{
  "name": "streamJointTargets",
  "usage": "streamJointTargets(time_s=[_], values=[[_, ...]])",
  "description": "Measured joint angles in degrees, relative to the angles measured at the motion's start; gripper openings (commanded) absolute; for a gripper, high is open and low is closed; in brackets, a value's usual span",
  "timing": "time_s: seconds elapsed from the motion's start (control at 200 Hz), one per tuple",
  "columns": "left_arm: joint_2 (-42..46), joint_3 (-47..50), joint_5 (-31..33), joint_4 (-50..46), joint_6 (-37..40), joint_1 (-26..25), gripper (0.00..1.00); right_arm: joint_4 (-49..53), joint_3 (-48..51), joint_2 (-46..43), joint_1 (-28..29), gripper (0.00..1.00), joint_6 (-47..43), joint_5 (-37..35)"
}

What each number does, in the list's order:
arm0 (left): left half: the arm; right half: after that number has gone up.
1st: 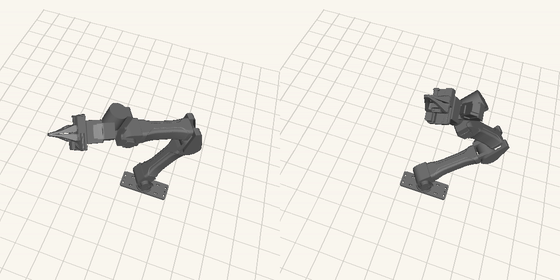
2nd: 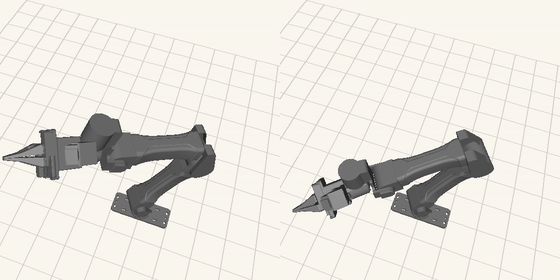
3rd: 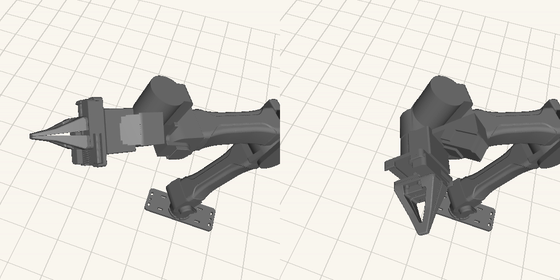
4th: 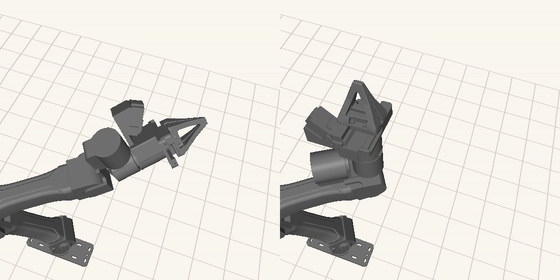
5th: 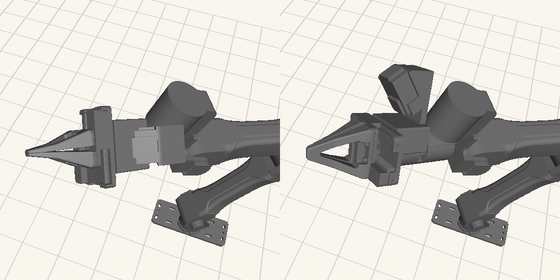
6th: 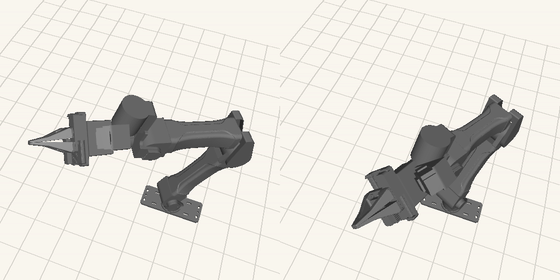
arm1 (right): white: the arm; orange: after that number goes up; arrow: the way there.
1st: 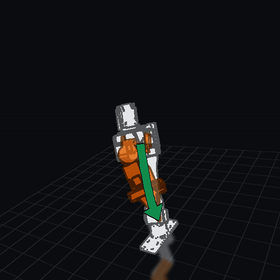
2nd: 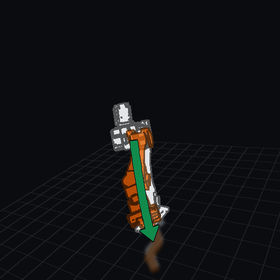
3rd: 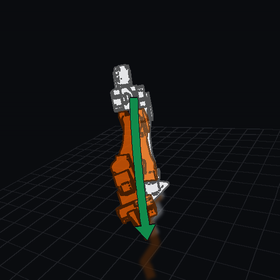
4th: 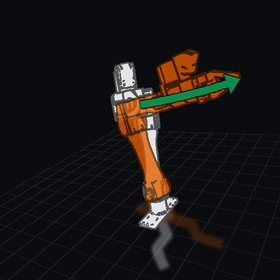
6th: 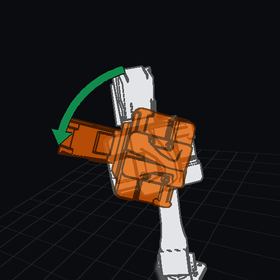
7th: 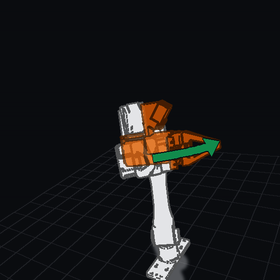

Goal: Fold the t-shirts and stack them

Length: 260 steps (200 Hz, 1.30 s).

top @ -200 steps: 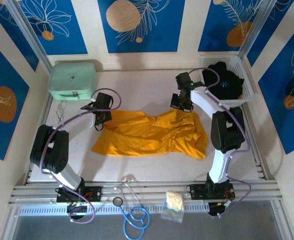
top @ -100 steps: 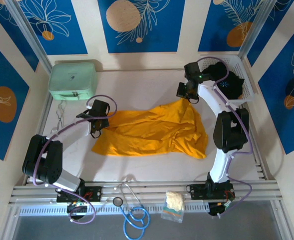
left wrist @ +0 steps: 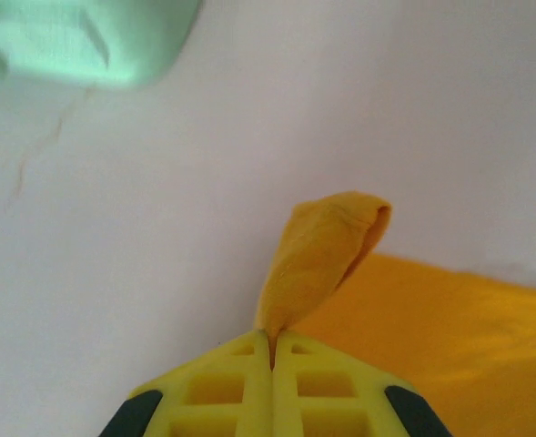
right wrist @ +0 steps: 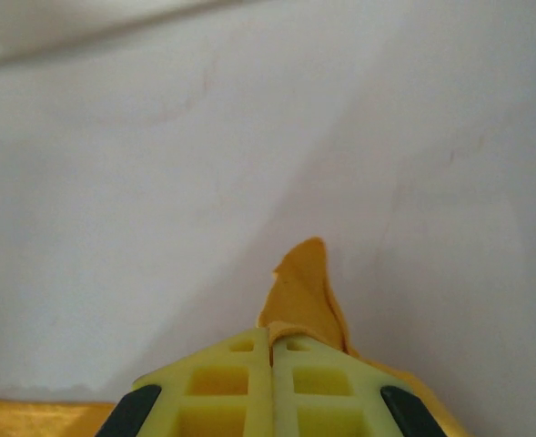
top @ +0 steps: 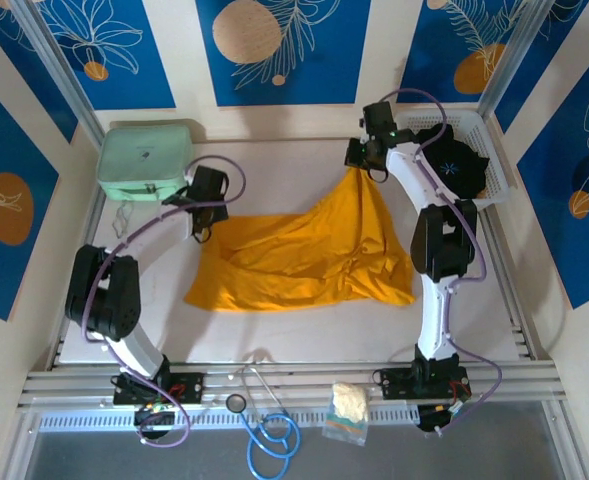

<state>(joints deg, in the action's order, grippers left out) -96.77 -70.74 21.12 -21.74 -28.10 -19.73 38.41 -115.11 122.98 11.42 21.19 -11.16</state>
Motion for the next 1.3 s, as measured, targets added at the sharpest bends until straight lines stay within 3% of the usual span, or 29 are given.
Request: streamJointTargets(time_s=[0.165, 0.205, 0.245, 0.31, 0.39, 0.45, 0.565, 0.635, 0.816, 0.981, 1.301], values=[[-6.7, -11.0, 3.3, -0.2, 2.7, 0.1, 0.0, 0.4, -7.5, 3.9, -1.3, 0.0, 1.3, -2.3], [-8.5, -12.6, 3.8, -0.2, 3.0, 0.2, 0.01, 0.9, -8.8, 5.1, -1.7, 0.06, 2.1, -3.1], [-10.5, -13.7, 4.0, -0.1, 3.1, 0.2, 0.13, 1.5, -9.0, 6.0, -2.1, 0.15, 3.1, -3.7], [-13.0, -14.0, 4.0, -0.3, 3.0, 0.2, 0.49, 2.8, -8.0, 7.1, -2.5, 0.32, 4.5, -4.4], [-14.8, -12.1, 3.9, -0.1, 2.5, 0.2, 0.73, 2.8, -2.0, 6.9, -3.0, 0.49, 6.0, -4.5], [-14.8, -9.4, 3.8, -0.3, 2.0, 0.2, 0.85, 2.1, 4.7, 6.4, -3.1, 0.53, 6.6, -4.5], [-14.7, -6.9, 3.8, -0.7, 0.8, 0.2, 0.98, 1.8, 16.7, 4.2, -2.8, 0.52, 6.7, -4.8], [-14.4, -6.8, 3.7, -1.0, 0.9, 0.2, 1.0, 1.1, 20.8, 0.2, -2.3, 0.48, 6.7, -5.1], [-11.7, -6.8, 2.1, -1.2, 0.0, -0.1, 1.0, -0.9, 31.1, -10.3, -1.3, 0.18, 8.3, -5.2], [-12.0, -5.6, 0.1, -1.2, -1.6, -1.1, 1.0, -3.3, 41.6, -11.5, -1.2, 0.14, 11.2, -5.2], [-11.6, 4.5, -3.1, 1.0, -5.6, -4.2, 0.99, -3.7, 54.3, -22.1, -1.2, 0.05, 14.6, -3.6]])
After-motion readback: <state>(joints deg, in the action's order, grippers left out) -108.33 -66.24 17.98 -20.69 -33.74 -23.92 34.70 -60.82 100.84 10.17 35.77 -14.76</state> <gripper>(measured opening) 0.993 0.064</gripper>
